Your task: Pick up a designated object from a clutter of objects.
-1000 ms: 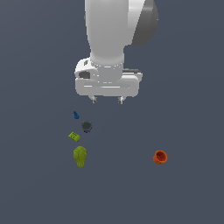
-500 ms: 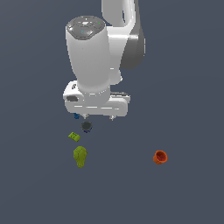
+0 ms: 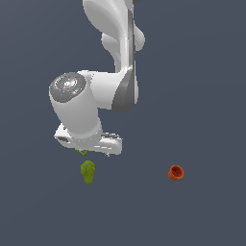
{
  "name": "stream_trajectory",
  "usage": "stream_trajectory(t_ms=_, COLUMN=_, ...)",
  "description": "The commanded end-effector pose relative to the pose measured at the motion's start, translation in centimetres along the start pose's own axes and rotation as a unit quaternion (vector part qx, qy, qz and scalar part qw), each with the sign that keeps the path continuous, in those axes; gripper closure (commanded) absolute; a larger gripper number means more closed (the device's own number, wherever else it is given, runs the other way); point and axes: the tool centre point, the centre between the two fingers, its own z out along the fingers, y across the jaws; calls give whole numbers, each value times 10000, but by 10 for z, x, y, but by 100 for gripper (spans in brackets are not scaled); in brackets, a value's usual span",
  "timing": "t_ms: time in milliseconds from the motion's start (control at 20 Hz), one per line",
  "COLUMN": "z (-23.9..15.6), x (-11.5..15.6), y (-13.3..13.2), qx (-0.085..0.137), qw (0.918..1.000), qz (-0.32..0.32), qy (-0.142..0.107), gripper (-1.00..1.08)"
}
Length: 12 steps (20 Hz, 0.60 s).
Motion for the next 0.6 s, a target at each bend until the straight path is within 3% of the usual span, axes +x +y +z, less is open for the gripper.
stream_trajectory(t_ms=0, z=20, x=11, y=13, qx=3, qw=10000, qz=91, qy=8, gripper=-92)
stream_trajectory(t_ms=550, z=80, x=33, y=48, qx=-10, qw=9995, qz=328, qy=23, gripper=-92)
